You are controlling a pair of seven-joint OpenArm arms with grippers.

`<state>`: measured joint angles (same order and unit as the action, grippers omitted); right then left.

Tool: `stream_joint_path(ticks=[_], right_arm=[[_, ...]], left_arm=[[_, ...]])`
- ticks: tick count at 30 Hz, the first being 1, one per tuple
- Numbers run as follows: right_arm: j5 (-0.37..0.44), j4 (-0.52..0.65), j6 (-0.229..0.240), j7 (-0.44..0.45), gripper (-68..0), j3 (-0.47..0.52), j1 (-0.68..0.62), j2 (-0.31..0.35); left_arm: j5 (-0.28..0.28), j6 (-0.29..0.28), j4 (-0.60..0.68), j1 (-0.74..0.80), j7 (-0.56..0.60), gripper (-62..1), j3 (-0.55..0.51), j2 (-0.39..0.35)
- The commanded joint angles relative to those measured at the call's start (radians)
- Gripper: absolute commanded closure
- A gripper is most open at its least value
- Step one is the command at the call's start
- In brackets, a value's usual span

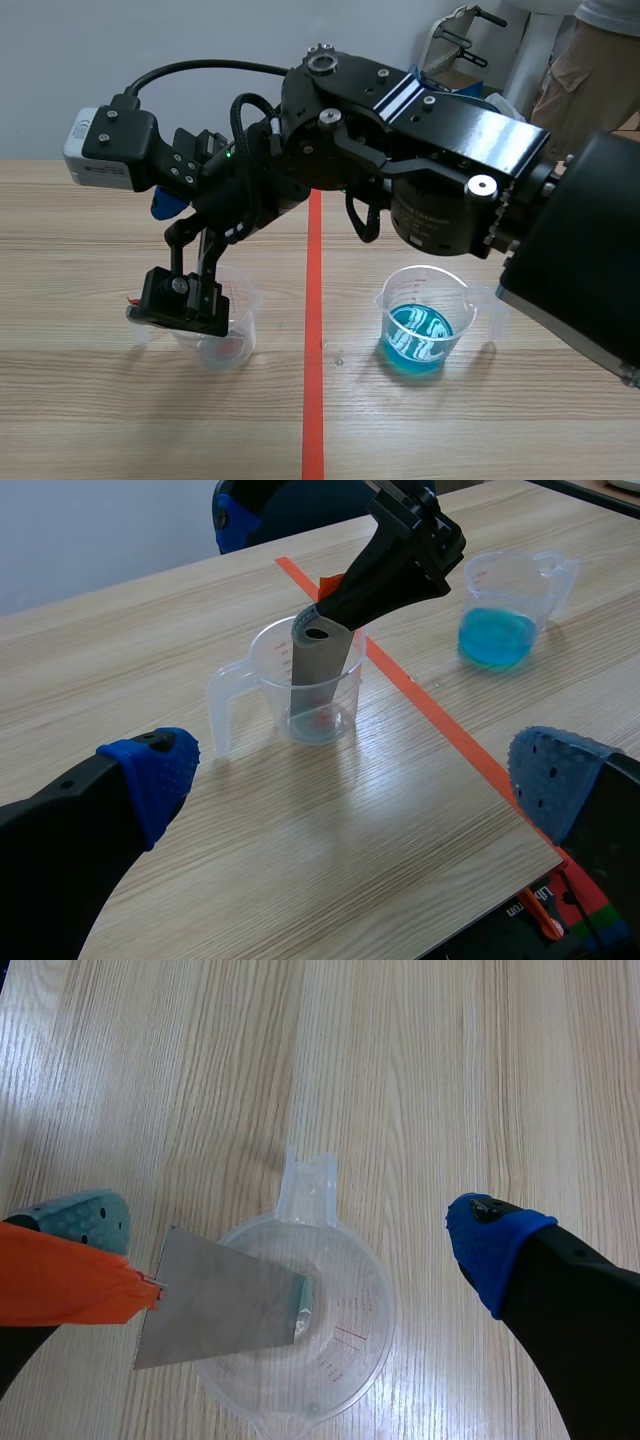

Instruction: Do the redox reaction experiment

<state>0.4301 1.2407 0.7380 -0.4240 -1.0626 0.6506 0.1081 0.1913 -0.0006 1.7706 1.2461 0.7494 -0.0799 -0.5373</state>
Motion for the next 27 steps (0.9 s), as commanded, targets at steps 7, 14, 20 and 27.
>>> stream_joint_path(ticks=[7,14,20,27], right_arm=[[0.007,0.008,0.008,0.017,-67.9,0.008,0.025,-0.006],[0.007,0.008,0.008,0.023,-67.9,0.008,0.025,-0.006],[0.007,0.008,0.008,0.031,-67.9,0.008,0.025,0.000],[0.006,0.008,0.008,0.031,-67.9,0.008,0.025,0.006]], left_arm=[[0.004,-0.001,0.009,-0.003,0.014,-62.3,-0.001,0.005],[0.004,-0.001,0.009,-0.003,0.013,-62.3,-0.001,0.005],[0.003,-0.001,0.009,-0.003,0.013,-62.3,-0.001,0.005],[0.003,-0.001,0.009,-0.003,0.013,-62.3,-0.001,0.005]])
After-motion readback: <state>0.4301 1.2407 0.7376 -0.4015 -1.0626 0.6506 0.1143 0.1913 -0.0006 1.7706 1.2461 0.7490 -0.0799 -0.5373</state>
